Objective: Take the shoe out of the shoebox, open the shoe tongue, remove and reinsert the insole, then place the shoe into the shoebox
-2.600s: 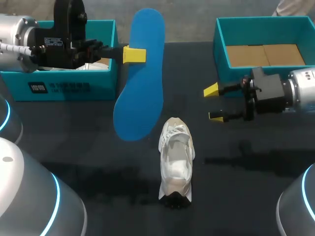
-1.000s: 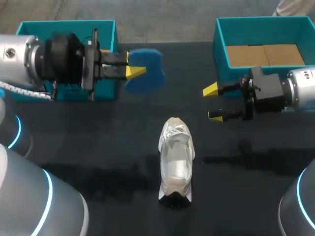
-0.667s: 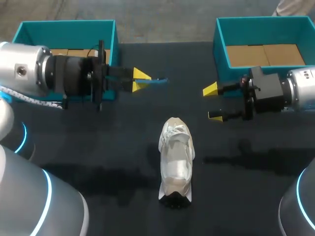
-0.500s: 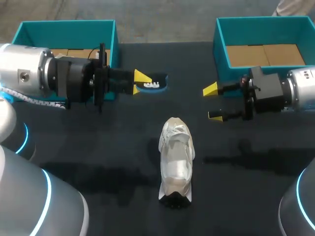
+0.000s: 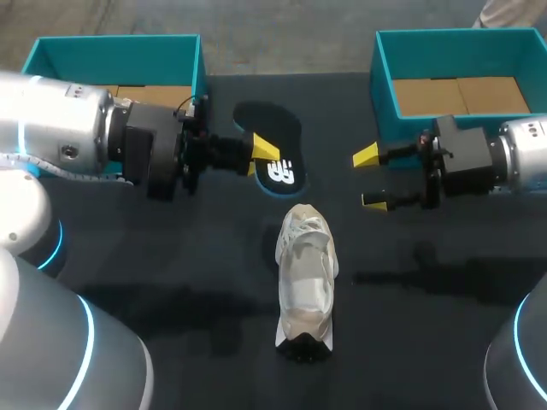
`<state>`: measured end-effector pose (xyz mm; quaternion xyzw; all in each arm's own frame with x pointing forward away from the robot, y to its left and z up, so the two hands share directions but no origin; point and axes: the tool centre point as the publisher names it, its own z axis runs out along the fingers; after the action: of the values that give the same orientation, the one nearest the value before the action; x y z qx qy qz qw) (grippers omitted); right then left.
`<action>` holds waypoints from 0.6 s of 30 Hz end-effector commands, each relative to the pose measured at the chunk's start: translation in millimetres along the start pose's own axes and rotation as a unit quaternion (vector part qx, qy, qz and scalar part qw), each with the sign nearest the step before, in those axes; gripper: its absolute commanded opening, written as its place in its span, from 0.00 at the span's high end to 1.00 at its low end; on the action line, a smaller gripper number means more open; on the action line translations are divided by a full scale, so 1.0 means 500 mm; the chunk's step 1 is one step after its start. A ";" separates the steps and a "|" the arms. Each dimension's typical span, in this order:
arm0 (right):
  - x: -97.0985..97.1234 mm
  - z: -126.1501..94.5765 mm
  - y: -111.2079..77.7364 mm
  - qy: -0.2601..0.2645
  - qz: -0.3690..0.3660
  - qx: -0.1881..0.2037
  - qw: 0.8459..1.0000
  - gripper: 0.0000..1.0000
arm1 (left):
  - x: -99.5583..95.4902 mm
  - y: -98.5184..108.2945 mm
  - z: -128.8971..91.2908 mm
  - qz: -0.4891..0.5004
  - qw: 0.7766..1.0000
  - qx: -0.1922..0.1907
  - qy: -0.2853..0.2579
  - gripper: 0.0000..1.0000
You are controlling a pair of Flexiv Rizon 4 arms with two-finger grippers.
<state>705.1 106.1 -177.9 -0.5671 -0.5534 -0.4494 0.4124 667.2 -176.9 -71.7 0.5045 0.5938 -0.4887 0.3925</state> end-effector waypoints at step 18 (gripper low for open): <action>-0.001 0.003 0.000 -0.001 0.000 -0.001 1.000 0.00 | 0.104 0.050 0.052 0.189 0.980 0.000 -0.058 1.00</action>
<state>705.0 106.1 -177.9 -0.5670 -0.5535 -0.4496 0.4123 678.0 -183.2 -122.9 0.5828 0.4743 -0.4339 0.4971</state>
